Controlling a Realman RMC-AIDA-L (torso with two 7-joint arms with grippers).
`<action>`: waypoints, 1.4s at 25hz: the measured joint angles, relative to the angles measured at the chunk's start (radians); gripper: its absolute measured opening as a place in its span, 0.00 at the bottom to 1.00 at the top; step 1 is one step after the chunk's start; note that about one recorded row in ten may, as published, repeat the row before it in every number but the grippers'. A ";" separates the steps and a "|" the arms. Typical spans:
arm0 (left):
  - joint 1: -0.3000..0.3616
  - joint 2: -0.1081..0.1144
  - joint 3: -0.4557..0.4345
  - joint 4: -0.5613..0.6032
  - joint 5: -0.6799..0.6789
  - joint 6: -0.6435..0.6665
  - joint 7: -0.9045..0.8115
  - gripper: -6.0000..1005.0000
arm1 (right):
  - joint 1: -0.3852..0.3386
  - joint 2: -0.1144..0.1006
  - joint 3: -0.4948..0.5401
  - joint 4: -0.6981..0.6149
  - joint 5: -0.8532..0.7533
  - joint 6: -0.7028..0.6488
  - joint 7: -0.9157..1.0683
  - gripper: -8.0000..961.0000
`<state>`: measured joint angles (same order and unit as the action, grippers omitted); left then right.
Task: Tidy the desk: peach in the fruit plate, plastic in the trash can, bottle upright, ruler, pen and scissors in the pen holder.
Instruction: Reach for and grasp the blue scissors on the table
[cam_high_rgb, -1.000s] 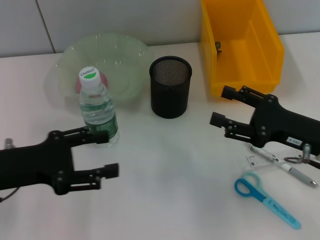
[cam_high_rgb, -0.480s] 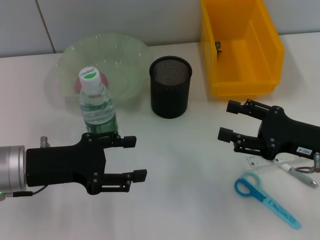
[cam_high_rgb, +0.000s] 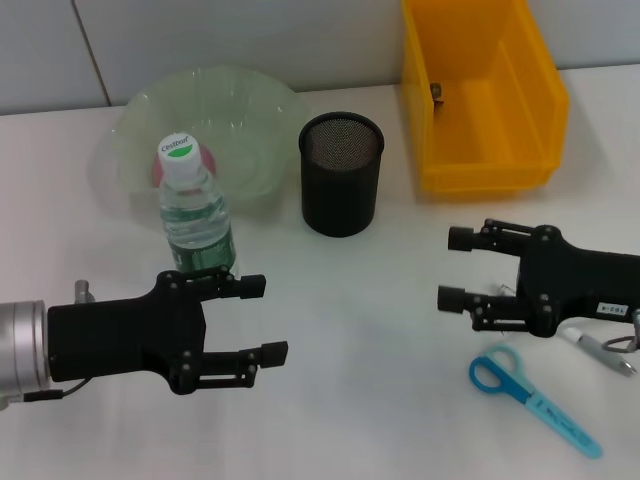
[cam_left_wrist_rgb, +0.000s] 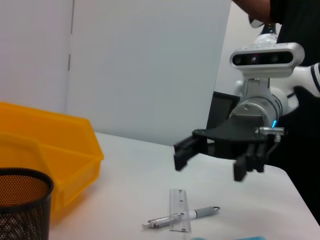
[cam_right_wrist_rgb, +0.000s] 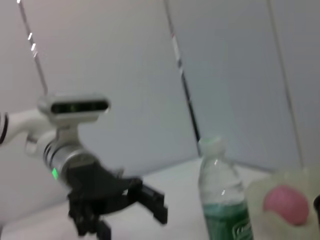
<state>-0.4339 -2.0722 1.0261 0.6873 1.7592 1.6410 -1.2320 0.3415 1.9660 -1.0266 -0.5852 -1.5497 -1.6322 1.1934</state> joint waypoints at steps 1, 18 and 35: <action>0.000 0.000 0.000 0.000 0.000 0.000 0.000 0.80 | 0.000 -0.001 0.003 -0.043 -0.040 -0.001 0.038 0.83; 0.012 0.000 -0.011 -0.030 -0.096 -0.032 -0.015 0.80 | 0.326 -0.038 0.078 -0.500 -0.790 -0.258 0.488 0.83; 0.023 0.003 -0.011 -0.051 -0.112 -0.048 -0.026 0.80 | 0.355 0.114 -0.179 -0.832 -1.119 -0.355 0.996 0.82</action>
<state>-0.4111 -2.0696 1.0155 0.6365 1.6472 1.5931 -1.2579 0.6964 2.0801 -1.2060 -1.4167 -2.6688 -1.9874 2.1898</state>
